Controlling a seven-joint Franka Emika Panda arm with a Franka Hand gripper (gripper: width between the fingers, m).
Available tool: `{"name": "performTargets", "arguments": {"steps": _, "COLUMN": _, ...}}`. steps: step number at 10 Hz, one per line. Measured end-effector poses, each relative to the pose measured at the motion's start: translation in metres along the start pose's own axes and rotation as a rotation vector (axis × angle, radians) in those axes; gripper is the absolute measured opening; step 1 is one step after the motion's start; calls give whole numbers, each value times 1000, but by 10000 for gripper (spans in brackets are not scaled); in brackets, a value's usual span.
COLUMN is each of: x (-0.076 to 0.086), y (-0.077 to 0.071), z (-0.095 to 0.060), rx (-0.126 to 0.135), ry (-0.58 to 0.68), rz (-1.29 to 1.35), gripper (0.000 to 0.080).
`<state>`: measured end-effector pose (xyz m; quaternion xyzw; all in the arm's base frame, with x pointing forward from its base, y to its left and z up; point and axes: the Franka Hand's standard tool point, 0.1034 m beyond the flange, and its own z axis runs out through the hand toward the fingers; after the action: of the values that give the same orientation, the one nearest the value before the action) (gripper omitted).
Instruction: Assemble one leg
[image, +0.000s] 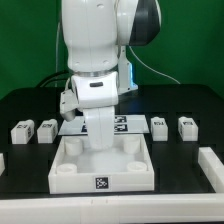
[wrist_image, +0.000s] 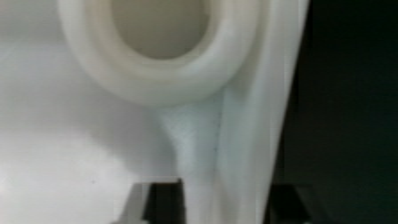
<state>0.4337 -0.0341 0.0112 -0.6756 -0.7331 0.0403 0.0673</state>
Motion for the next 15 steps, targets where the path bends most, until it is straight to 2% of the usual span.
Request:
{"name": "performTargets", "arguments": {"steps": 1, "x": -1, "y": 1, "z": -1, "rx": -4, "ry": -1, "rz": 1, "gripper": 71}}
{"name": "performTargets", "arguments": {"steps": 9, "x": 0, "y": 4, "z": -2, "rx": -16, "ry": -2, "rz": 9, "gripper": 70}}
{"name": "performTargets", "arguments": {"steps": 10, "x": 12, "y": 12, "z": -4, "rx": -25, "ry": 0, "rz": 49, "gripper": 70}}
{"name": "performTargets", "arguments": {"steps": 13, "x": 63, "y": 46, "z": -5, "rx": -53, "ry": 18, "rz": 81, "gripper": 70}}
{"name": "performTargets", "arguments": {"steps": 14, "x": 72, "y": 55, "z": -6, "rx": -64, "ry": 23, "rz": 70, "gripper": 70}}
{"name": "performTargets", "arguments": {"steps": 15, "x": 76, "y": 59, "z": -7, "rx": -70, "ry": 26, "rz": 62, "gripper": 70}}
